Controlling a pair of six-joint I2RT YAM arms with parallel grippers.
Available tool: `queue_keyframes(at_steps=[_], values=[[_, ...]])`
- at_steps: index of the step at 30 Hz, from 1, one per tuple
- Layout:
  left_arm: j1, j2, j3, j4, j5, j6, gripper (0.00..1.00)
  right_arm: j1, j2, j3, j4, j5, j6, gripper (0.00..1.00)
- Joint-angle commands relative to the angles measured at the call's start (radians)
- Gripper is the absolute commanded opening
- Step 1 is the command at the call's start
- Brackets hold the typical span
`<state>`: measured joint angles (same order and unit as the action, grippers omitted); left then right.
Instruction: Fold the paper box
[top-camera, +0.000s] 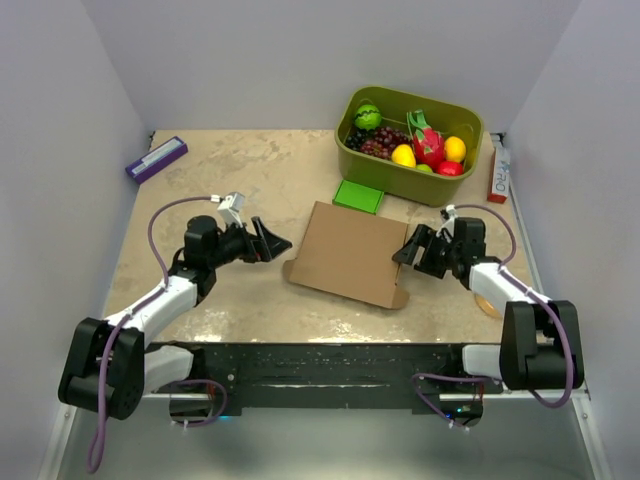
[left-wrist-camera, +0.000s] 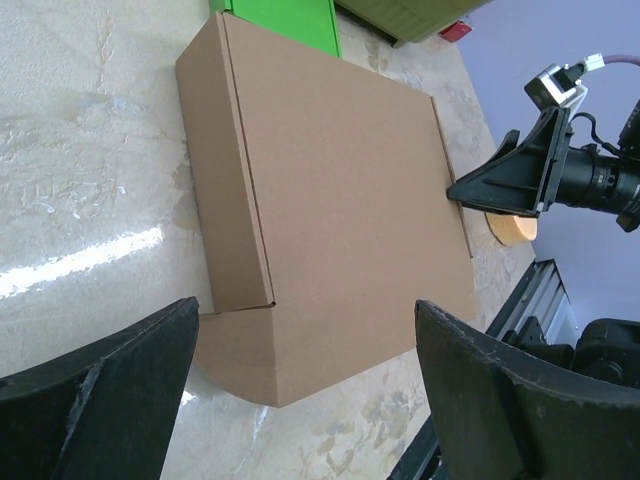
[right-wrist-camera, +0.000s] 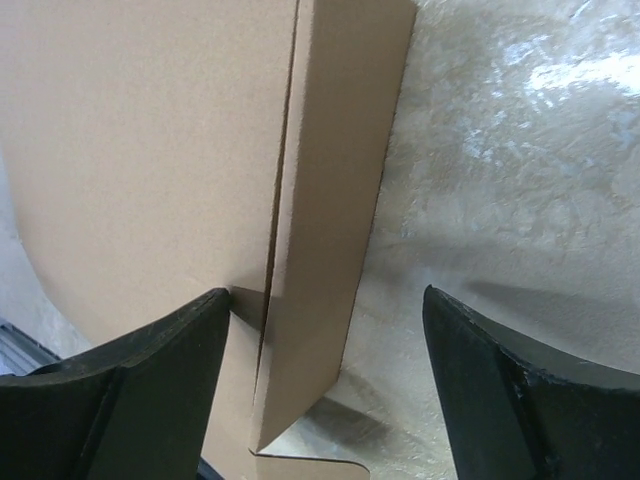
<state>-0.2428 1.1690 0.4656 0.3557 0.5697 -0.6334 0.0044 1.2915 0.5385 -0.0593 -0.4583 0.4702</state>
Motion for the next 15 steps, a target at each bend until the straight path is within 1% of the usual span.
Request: queue_keyframes(at_steps=[1, 4, 8, 15], values=[[0.003, 0.006, 0.042, -0.01, -0.005, 0.052, 0.93, 0.002, 0.015, 0.023, -0.004, -0.103, -0.03, 0.83], [0.014, 0.017, 0.044, -0.008, -0.005, 0.057, 0.93, 0.019, 0.054, -0.009, 0.03, -0.121, 0.005, 0.84], [0.031, 0.035, 0.039, 0.011, 0.01, 0.047, 0.93, 0.061, 0.112, -0.06, 0.179, -0.151, 0.076, 0.84], [0.097, -0.026, 0.033, -0.047, 0.009, 0.073, 0.93, 0.167, 0.196, -0.054, 0.338, -0.145, 0.198, 0.85]])
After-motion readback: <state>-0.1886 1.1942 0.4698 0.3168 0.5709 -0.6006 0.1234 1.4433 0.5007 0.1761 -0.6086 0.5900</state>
